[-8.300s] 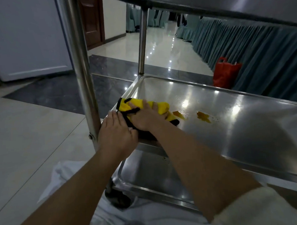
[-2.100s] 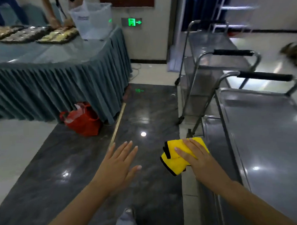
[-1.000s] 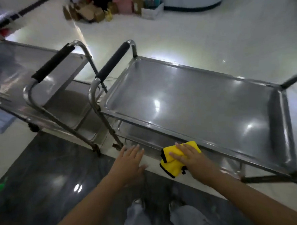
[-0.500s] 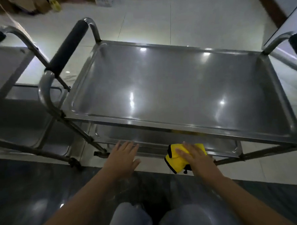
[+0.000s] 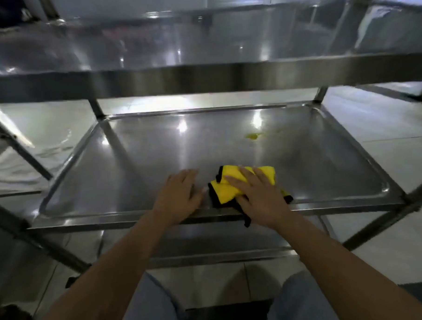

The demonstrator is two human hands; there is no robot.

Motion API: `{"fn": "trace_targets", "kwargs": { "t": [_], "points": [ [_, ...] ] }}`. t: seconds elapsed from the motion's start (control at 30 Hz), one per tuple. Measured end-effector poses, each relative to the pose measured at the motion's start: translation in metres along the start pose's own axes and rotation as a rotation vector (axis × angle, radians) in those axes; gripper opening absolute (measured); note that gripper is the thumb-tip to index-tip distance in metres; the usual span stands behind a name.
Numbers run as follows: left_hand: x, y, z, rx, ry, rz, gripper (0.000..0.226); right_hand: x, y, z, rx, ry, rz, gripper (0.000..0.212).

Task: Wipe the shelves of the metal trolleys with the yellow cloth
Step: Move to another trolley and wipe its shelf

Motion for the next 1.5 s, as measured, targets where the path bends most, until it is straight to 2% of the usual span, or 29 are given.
{"fn": "trace_targets", "kwargs": {
  "t": [0.1,0.23,0.4,0.5,0.57,0.67,0.73,0.83,0.9,1.0,1.07,1.13,1.2,1.37,1.43,1.5],
  "points": [
    [0.003,-0.014,0.01,-0.023,0.026,0.05,0.044,-0.008,-0.005,-0.004,-0.042,0.046,0.008,0.058],
    [0.003,-0.016,0.005,0.029,0.094,0.081,0.043,-0.041,-0.005,-0.014,0.019,0.016,0.053,0.055],
    [0.005,-0.021,0.008,-0.008,0.076,0.092,0.044,-0.107,0.002,-0.002,-0.051,-0.18,0.102,0.052],
    [0.012,-0.025,0.014,-0.016,0.09,0.093,0.05,-0.093,0.001,0.022,-0.087,-0.331,0.118,0.055],
    [0.013,-0.028,0.016,-0.017,0.099,0.106,0.055,-0.057,-0.002,0.039,-0.038,-0.277,0.083,0.058],
    [0.016,-0.03,0.015,0.009,0.12,0.114,0.064,-0.012,-0.005,0.056,0.039,-0.076,0.032,0.054],
    [0.019,-0.033,0.012,0.019,0.12,0.119,0.065,-0.01,-0.005,0.055,0.059,0.024,0.026,0.051],
    [0.02,-0.03,0.009,0.016,0.123,0.149,0.064,-0.049,-0.001,0.04,0.023,0.083,0.038,0.05],
    [0.016,-0.025,0.009,0.018,0.127,0.16,0.062,-0.098,0.006,0.027,-0.035,0.001,0.033,0.051],
    [0.003,-0.016,0.018,0.077,0.157,0.119,0.06,-0.169,0.013,0.0,-0.155,-0.249,0.091,0.052],
    [-0.008,-0.012,0.028,0.101,0.249,0.076,0.062,-0.182,0.015,-0.007,-0.156,-0.425,0.148,0.053],
    [-0.021,-0.015,0.037,0.117,0.33,0.089,0.068,-0.165,0.015,0.001,-0.103,-0.522,0.132,0.058],
    [-0.03,-0.025,0.042,0.089,0.353,0.151,0.075,-0.13,0.013,0.019,-0.08,-0.472,0.098,0.061],
    [-0.024,-0.035,0.046,-0.005,0.346,0.169,0.076,-0.043,0.002,0.068,-0.023,-0.093,0.034,0.054],
    [-0.021,-0.038,0.047,-0.04,0.334,0.18,0.077,-0.041,0.002,0.08,0.021,0.017,0.025,0.053],
    [-0.018,-0.04,0.046,-0.068,0.314,0.178,0.078,-0.062,0.004,0.082,0.008,0.046,0.005,0.055]
  ]
}}
Point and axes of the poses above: each hand's wrist, its own z-axis towards the middle knuckle, its own y-axis out of the back of the hand, x = y × z, the point moved 3 cm from there along z, towards the middle knuckle, and after that the axes turned 15 degrees about x, right-handed, at the moved point
